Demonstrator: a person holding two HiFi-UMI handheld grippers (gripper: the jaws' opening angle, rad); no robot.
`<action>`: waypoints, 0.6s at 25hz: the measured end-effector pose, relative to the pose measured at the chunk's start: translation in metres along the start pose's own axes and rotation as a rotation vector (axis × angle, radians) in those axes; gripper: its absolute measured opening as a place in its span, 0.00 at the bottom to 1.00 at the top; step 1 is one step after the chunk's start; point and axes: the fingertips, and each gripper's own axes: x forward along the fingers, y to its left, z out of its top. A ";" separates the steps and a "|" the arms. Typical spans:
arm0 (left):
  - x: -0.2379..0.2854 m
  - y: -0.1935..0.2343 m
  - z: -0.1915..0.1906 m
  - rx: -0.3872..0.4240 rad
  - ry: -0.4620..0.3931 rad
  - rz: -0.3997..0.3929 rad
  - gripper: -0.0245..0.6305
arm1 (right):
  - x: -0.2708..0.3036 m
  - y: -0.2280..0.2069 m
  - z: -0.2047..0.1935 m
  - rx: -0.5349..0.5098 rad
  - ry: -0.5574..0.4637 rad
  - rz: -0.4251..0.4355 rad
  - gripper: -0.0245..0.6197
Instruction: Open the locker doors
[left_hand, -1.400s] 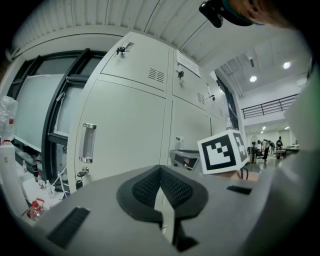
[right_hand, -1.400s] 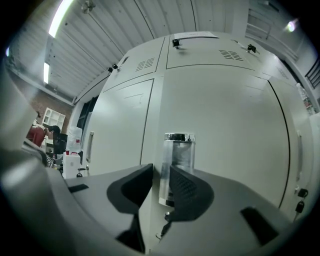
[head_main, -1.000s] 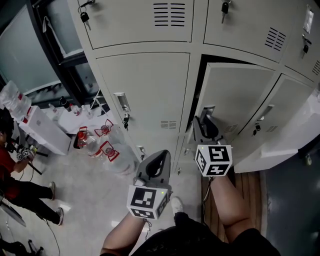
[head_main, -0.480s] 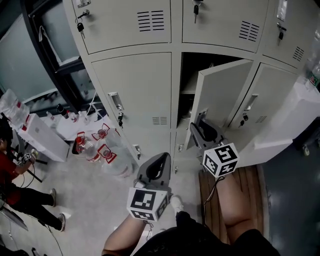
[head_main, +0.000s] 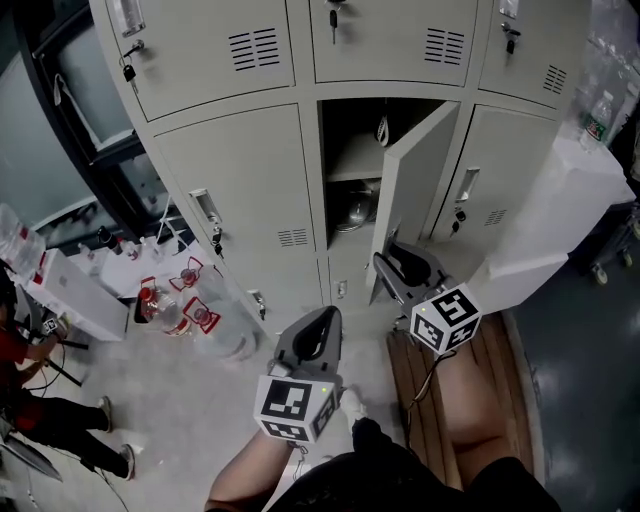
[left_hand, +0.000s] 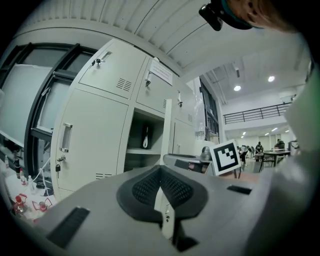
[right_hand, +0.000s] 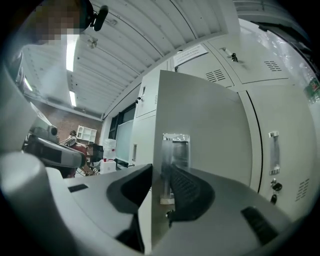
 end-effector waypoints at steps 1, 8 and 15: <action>-0.001 -0.004 0.000 0.001 0.002 -0.007 0.04 | -0.005 -0.001 0.000 -0.001 0.001 -0.005 0.21; -0.010 -0.030 0.004 0.016 0.000 -0.043 0.04 | -0.036 -0.008 0.001 -0.032 0.006 -0.086 0.24; -0.023 -0.048 0.000 0.020 0.005 -0.056 0.04 | -0.048 -0.011 -0.005 -0.111 0.051 -0.310 0.39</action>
